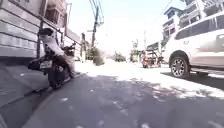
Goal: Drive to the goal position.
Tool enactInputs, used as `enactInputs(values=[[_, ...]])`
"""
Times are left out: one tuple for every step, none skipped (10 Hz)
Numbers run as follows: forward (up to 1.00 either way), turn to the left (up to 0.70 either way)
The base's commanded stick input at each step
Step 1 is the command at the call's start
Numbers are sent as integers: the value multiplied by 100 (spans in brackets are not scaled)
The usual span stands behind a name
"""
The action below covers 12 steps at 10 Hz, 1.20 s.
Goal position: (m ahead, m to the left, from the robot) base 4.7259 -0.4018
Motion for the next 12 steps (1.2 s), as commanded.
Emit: enactInputs(values=[[100, 0], [100, 0], [100, 0], [100, 0], [100, 0], [100, 0], [100, 0], [100, 0], [100, 0], [100, 0], [100, 0], [100, 0]])
